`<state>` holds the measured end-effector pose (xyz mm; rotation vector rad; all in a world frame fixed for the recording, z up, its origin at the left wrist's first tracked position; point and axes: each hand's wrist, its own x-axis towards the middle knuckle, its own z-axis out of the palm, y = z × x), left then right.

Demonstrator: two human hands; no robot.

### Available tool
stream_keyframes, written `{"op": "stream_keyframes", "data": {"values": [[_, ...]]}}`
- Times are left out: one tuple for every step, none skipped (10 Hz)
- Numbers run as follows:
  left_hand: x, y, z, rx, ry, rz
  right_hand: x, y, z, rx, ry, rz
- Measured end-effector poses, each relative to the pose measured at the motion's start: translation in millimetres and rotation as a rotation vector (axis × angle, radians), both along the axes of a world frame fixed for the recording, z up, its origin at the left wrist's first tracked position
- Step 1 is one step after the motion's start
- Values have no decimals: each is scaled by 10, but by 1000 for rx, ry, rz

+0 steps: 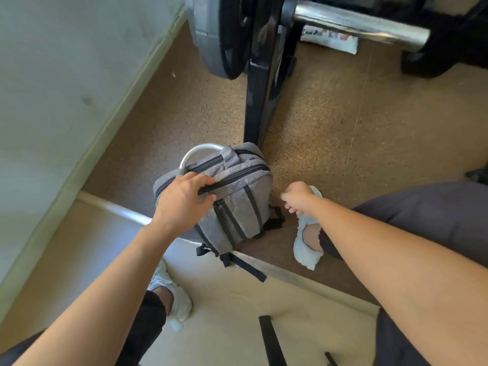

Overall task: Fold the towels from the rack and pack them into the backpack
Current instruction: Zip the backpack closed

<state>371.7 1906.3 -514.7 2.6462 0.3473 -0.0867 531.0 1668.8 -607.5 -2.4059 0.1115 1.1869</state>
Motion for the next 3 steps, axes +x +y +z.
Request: {"op": "stream_keyframes", "data": {"values": [[-60,-2,164,-71,22,46,144,102,416,19,-88,66],[-157,13,326,-133,42,106,241,244,840,136,-191,125],[-255,-16,507,-164,-5,165,172,412,1295,279,-277,238]]}}
